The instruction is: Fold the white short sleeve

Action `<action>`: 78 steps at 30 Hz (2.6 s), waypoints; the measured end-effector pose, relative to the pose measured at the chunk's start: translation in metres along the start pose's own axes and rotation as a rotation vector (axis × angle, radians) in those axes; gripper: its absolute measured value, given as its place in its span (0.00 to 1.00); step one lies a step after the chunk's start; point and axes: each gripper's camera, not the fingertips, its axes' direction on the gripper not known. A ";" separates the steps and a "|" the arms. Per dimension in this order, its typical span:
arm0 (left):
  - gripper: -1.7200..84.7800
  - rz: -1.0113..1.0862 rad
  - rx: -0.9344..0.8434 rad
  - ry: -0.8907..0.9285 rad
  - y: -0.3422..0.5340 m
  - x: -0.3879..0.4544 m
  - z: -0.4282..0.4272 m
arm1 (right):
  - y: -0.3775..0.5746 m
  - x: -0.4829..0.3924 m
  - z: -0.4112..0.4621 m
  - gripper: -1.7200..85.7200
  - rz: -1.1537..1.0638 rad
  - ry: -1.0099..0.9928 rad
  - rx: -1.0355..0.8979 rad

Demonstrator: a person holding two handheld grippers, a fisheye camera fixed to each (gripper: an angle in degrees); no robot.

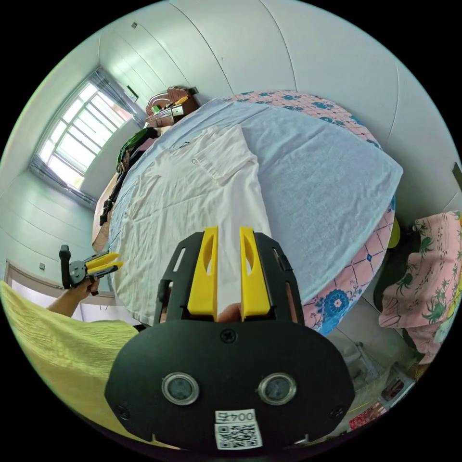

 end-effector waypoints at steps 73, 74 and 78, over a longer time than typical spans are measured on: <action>0.12 -0.488 0.026 0.335 0.309 -0.279 -0.064 | -0.070 -0.106 0.073 0.05 -0.438 0.113 -0.438; 0.11 -0.480 0.028 0.368 0.312 -0.288 -0.061 | -0.068 -0.106 0.082 0.04 -0.434 0.133 -0.464; 0.07 -0.452 0.020 0.452 0.317 -0.308 -0.052 | -0.068 -0.101 0.083 0.03 -0.374 0.127 -0.420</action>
